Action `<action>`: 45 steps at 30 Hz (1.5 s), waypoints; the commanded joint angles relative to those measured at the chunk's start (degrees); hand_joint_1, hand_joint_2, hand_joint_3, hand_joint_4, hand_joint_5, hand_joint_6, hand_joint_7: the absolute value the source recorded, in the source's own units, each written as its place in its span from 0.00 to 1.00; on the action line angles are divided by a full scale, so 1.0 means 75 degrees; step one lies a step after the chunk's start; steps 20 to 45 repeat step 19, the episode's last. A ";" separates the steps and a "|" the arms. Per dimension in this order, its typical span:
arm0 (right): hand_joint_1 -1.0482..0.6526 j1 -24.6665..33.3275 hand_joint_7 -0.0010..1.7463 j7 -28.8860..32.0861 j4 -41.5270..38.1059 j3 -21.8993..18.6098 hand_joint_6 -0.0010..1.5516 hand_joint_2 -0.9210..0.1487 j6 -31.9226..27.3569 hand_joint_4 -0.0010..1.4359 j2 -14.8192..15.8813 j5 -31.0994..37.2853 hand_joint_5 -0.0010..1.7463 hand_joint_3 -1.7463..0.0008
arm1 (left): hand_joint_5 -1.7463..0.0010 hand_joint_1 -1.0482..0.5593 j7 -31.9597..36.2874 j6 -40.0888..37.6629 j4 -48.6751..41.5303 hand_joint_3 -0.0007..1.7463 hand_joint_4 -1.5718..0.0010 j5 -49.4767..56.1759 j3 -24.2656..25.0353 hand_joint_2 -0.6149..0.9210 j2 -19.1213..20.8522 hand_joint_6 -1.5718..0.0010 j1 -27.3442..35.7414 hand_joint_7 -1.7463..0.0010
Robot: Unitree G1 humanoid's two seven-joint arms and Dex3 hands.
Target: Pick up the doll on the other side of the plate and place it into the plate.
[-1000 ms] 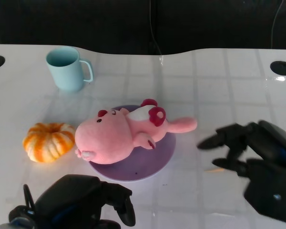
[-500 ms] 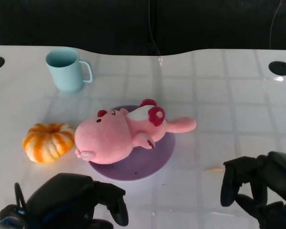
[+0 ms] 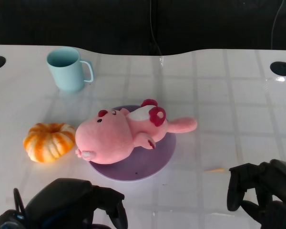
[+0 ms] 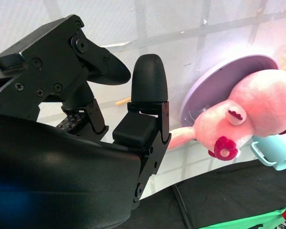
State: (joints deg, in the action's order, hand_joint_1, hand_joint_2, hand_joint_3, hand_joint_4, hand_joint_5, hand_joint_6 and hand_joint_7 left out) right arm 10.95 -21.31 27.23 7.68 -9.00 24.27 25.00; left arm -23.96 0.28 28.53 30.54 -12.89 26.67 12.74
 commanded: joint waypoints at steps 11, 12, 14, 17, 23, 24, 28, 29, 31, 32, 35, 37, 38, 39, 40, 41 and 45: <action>0.58 -0.0243 0.71 0.0185 -0.0413 0.0057 0.53 0.43 0.0274 0.55 -0.0027 -0.0049 0.98 0.36 | 0.22 0.53 0.0134 0.0161 -0.0268 0.13 0.53 -0.0017 0.0032 1.00 -0.0027 0.46 -0.0160 0.56; 0.58 -0.0246 0.71 0.0194 -0.0429 0.0053 0.53 0.43 0.0301 0.55 -0.0029 -0.0055 0.98 0.36 | 0.22 0.53 0.0126 0.0158 -0.0266 0.13 0.53 0.0001 0.0028 1.00 -0.0030 0.46 -0.0165 0.56; 0.58 -0.0253 0.71 0.0179 -0.0436 0.0046 0.52 0.43 0.0318 0.56 -0.0021 -0.0061 0.98 0.37 | 0.22 0.53 0.0122 0.0188 -0.0278 0.12 0.54 0.0004 0.0024 1.00 -0.0033 0.46 -0.0174 0.56; 0.59 -0.0265 0.70 0.0170 -0.0476 0.0023 0.52 0.43 0.0343 0.55 -0.0024 -0.0112 0.98 0.37 | 0.21 0.52 0.0133 0.0223 -0.0313 0.12 0.54 0.0014 0.0011 1.00 -0.0054 0.46 -0.0192 0.56; 0.59 -0.0272 0.70 0.0139 -0.0476 0.0014 0.52 0.42 0.0320 0.55 -0.0019 -0.0144 0.99 0.38 | 0.21 0.52 0.0131 0.0234 -0.0332 0.12 0.54 0.0006 0.0008 1.00 -0.0069 0.46 -0.0201 0.56; 0.59 -0.0272 0.70 0.0139 -0.0476 0.0014 0.52 0.42 0.0320 0.55 -0.0019 -0.0144 0.99 0.38 | 0.21 0.52 0.0131 0.0234 -0.0332 0.12 0.54 0.0006 0.0008 1.00 -0.0069 0.46 -0.0201 0.56; 0.59 -0.0272 0.70 0.0139 -0.0476 0.0014 0.52 0.42 0.0320 0.55 -0.0019 -0.0144 0.99 0.38 | 0.21 0.52 0.0131 0.0234 -0.0332 0.12 0.54 0.0006 0.0008 1.00 -0.0069 0.46 -0.0201 0.56; 0.59 -0.0272 0.70 0.0139 -0.0476 0.0014 0.52 0.42 0.0320 0.55 -0.0019 -0.0144 0.99 0.38 | 0.21 0.52 0.0131 0.0234 -0.0332 0.12 0.54 0.0006 0.0008 1.00 -0.0069 0.46 -0.0201 0.56; 0.59 -0.0272 0.70 0.0139 -0.0476 0.0014 0.52 0.42 0.0320 0.55 -0.0019 -0.0144 0.99 0.38 | 0.21 0.52 0.0131 0.0234 -0.0332 0.12 0.54 0.0006 0.0008 1.00 -0.0069 0.46 -0.0201 0.56; 0.59 -0.0272 0.70 0.0139 -0.0476 0.0014 0.52 0.42 0.0320 0.55 -0.0019 -0.0144 0.99 0.38 | 0.21 0.52 0.0131 0.0234 -0.0332 0.12 0.54 0.0006 0.0008 1.00 -0.0069 0.46 -0.0201 0.56; 0.59 -0.0272 0.70 0.0139 -0.0476 0.0014 0.52 0.42 0.0320 0.55 -0.0019 -0.0144 0.99 0.38 | 0.21 0.52 0.0131 0.0234 -0.0332 0.12 0.54 0.0006 0.0008 1.00 -0.0069 0.46 -0.0201 0.56; 0.59 -0.0272 0.70 0.0139 -0.0476 0.0014 0.52 0.42 0.0320 0.55 -0.0019 -0.0144 0.99 0.38 | 0.21 0.52 0.0131 0.0234 -0.0332 0.12 0.54 0.0006 0.0008 1.00 -0.0069 0.46 -0.0201 0.56; 0.59 -0.0272 0.70 0.0139 -0.0476 0.0014 0.52 0.42 0.0320 0.55 -0.0019 -0.0144 0.99 0.38 | 0.21 0.52 0.0131 0.0234 -0.0332 0.12 0.54 0.0006 0.0008 1.00 -0.0069 0.46 -0.0201 0.56; 0.59 -0.0272 0.70 0.0139 -0.0476 0.0014 0.52 0.42 0.0320 0.55 -0.0019 -0.0144 0.99 0.38 | 0.21 0.52 0.0131 0.0234 -0.0332 0.12 0.54 0.0006 0.0008 1.00 -0.0069 0.46 -0.0201 0.56; 0.59 -0.0272 0.70 0.0139 -0.0476 0.0014 0.52 0.42 0.0320 0.55 -0.0019 -0.0144 0.99 0.38 | 0.21 0.52 0.0131 0.0234 -0.0332 0.12 0.54 0.0006 0.0008 1.00 -0.0069 0.46 -0.0201 0.56; 0.59 -0.0272 0.70 0.0139 -0.0476 0.0014 0.52 0.42 0.0320 0.55 -0.0019 -0.0144 0.99 0.38 | 0.21 0.52 0.0131 0.0234 -0.0332 0.12 0.54 0.0006 0.0008 1.00 -0.0069 0.46 -0.0201 0.56; 0.59 -0.0272 0.70 0.0139 -0.0476 0.0014 0.52 0.42 0.0320 0.55 -0.0019 -0.0144 0.99 0.38 | 0.21 0.52 0.0131 0.0234 -0.0332 0.12 0.54 0.0006 0.0008 1.00 -0.0069 0.46 -0.0201 0.56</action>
